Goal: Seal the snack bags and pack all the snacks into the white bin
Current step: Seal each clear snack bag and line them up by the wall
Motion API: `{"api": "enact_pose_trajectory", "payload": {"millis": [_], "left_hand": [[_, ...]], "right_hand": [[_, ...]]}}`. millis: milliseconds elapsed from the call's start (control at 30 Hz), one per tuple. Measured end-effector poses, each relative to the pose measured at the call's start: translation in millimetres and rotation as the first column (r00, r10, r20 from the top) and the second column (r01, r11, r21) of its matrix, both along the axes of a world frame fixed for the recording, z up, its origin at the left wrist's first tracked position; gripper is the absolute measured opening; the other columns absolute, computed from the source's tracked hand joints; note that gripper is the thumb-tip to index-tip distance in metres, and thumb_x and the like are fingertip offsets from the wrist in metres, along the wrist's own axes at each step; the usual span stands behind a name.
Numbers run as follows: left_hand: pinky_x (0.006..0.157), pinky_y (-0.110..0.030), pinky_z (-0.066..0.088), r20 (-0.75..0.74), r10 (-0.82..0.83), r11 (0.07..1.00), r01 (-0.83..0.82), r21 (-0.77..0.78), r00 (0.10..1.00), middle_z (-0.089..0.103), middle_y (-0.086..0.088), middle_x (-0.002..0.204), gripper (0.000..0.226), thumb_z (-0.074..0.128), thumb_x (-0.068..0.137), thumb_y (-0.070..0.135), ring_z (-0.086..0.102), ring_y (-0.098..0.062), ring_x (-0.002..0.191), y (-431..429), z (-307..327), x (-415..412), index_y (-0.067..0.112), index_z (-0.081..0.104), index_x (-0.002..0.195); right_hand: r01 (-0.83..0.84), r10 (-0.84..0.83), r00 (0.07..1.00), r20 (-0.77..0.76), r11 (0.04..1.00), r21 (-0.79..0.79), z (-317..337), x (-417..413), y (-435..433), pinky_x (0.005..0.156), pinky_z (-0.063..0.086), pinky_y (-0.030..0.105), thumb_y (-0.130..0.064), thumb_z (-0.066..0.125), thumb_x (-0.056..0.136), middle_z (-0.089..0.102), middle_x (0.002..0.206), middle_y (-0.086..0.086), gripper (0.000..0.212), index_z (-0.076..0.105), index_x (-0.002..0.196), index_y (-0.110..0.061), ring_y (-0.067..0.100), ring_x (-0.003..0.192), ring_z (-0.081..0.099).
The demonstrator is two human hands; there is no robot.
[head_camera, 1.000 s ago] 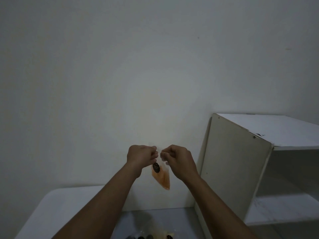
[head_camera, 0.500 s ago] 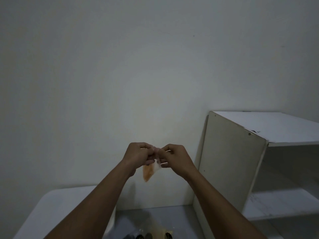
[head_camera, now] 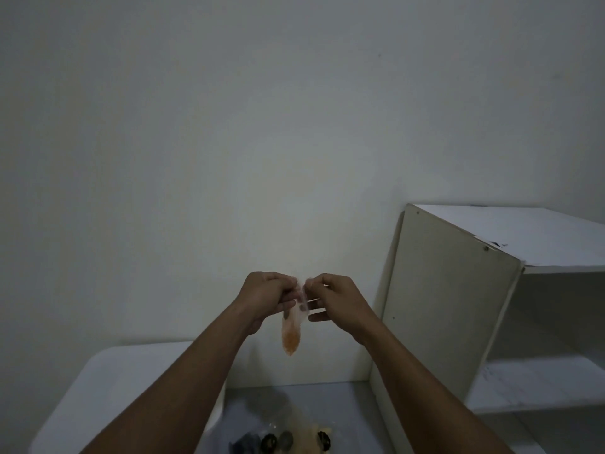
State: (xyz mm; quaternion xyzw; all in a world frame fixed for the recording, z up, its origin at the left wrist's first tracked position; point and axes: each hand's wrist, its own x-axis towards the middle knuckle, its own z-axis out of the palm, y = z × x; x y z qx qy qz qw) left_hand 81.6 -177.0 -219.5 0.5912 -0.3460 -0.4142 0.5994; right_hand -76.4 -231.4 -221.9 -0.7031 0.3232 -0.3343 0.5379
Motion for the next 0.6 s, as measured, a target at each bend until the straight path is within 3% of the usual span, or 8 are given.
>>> {"api": "enact_pose_trajectory", "payload": {"millis": [67,200,300,400,500,600], "left_hand": [[0.076,-0.032,0.061,-0.029,0.035,0.999,-0.035,-0.012,0.999,0.073,-0.021,0.091,0.015,0.064,0.089,0.008,0.070,-0.021,0.076,-3.1,-1.4,3.1,-0.003,0.073,0.096],[0.079,-0.040,0.060,-0.057,0.097,0.995,-0.098,-0.015,0.994,0.073,-0.014,0.095,0.014,0.064,0.088,0.009,0.067,-0.021,0.078,-6.3,-10.0,4.1,0.005,0.072,0.099],[0.079,-0.040,0.057,0.207,0.186,0.981,-0.194,0.019,0.960,0.067,-0.005,0.106,0.032,0.062,0.086,0.009,0.063,-0.021,0.090,-8.9,-35.9,10.1,0.018,0.062,0.117],[0.087,-0.030,0.044,0.312,0.076,0.989,-0.111,0.097,0.947,0.052,0.002,0.121,0.048,0.062,0.091,0.014,0.055,-0.018,0.110,-13.1,-69.1,17.5,0.026,0.048,0.134],[0.080,-0.030,0.049,0.228,-0.025,0.991,-0.007,0.136,0.973,0.068,-0.006,0.114,0.022,0.059,0.094,0.014,0.064,-0.021,0.104,-21.5,-97.6,15.8,0.022,0.067,0.112],[0.072,-0.036,0.056,0.127,0.054,0.991,-0.069,0.112,0.990,0.072,-0.013,0.101,0.017,0.058,0.094,0.010,0.067,-0.028,0.093,-32.1,-124.7,14.9,0.020,0.071,0.092]], "right_hand": [[-0.009,0.008,1.000,-0.015,0.999,-0.043,-6.6,1.9,1.1,0.071,0.061,0.031,-0.040,0.062,0.095,0.077,0.091,0.004,0.031,0.068,0.101,-0.010,0.016,0.085,0.074],[0.114,-0.124,0.991,-0.045,0.976,-0.188,-22.5,10.0,-8.4,0.072,0.062,0.037,-0.017,0.069,0.088,0.076,0.082,0.001,0.013,0.069,0.100,-0.019,0.013,0.080,0.073],[0.198,-0.205,0.978,-0.025,0.964,-0.177,-30.0,12.1,-19.0,0.067,0.061,0.031,-0.007,0.063,0.087,0.075,0.080,0.000,0.017,0.070,0.099,-0.017,0.013,0.078,0.072],[0.177,-0.189,0.981,-0.048,0.967,-0.182,-40.4,13.2,-29.5,0.064,0.060,0.026,-0.002,0.058,0.088,0.074,0.081,0.000,0.022,0.072,0.097,-0.016,0.008,0.074,0.070],[0.166,-0.176,0.983,-0.051,0.975,-0.150,-57.7,15.8,-42.1,0.067,0.061,0.030,-0.002,0.059,0.088,0.074,0.083,0.002,0.021,0.073,0.099,-0.014,0.008,0.072,0.068],[0.186,-0.189,0.981,-0.037,0.980,-0.069,-87.6,20.1,-58.1,0.075,0.061,0.038,-0.011,0.064,0.088,0.075,0.087,0.004,0.017,0.070,0.103,-0.017,0.014,0.080,0.070]]}}
